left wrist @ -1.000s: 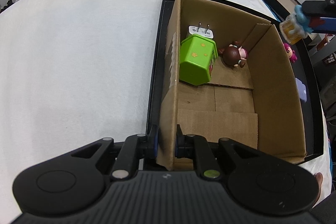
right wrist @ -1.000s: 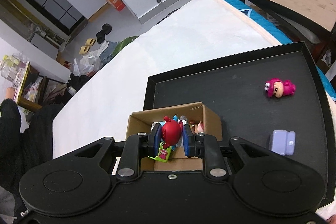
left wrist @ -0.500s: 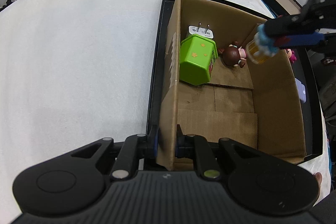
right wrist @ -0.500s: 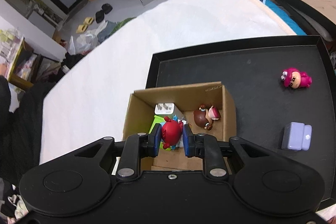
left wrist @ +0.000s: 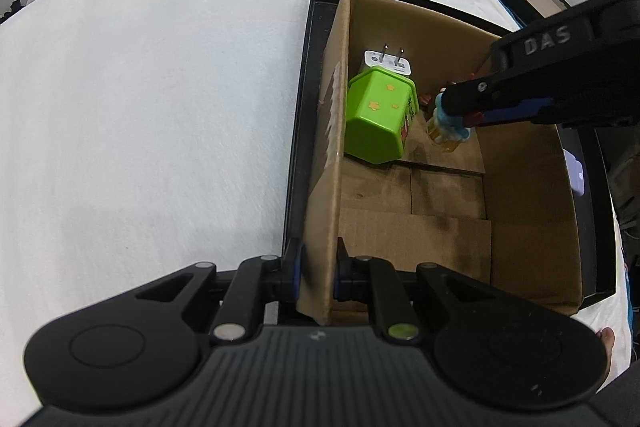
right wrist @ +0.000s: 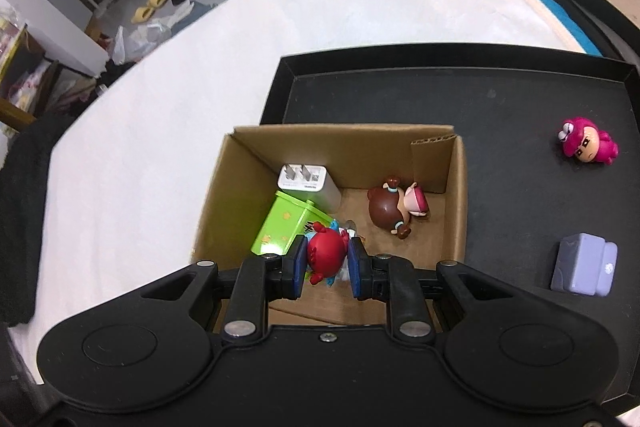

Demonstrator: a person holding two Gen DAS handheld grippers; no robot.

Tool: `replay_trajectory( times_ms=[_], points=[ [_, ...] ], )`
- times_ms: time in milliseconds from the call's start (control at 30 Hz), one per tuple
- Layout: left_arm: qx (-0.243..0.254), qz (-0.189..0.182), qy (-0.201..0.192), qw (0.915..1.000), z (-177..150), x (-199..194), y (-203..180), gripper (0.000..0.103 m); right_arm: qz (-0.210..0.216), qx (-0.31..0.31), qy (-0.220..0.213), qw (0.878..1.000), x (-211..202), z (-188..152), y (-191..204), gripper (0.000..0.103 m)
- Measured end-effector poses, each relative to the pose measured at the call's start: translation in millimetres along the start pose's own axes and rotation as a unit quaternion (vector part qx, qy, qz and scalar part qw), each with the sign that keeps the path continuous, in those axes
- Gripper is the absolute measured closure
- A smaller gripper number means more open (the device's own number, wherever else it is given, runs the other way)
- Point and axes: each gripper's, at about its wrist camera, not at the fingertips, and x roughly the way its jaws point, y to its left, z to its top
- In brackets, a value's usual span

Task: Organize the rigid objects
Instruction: 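Lower the figure into the box beside the green block and open the right tool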

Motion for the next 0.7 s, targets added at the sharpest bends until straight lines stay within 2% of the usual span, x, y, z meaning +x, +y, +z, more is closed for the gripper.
replay_trajectory(
  times_ms=[133,200,267,700],
  points=[
    [-0.001,0.001,0.001,1.0,0.2,0.4,0.2,0.09,-0.01,-0.007,0.011,1.0,5.6,-1.0,-0.3,0.077],
    [-0.002,0.002,0.001,1.0,0.7,0.0,0.1,0.09,-0.013,-0.008,0.015,1.0,3.4,-1.2,-1.2,0.059],
    [-0.004,0.002,0.001,1.0,0.8,0.4,0.8,0.09,-0.013,-0.011,0.004,1.0,-3.6,-1.4,-1.8,0.052],
    [-0.01,0.005,0.002,0.9999,2.0,0.7,1.1,0.09,-0.005,-0.039,-0.006,0.999,-41.0,-2.4,-3.1,0.041]
  ],
)
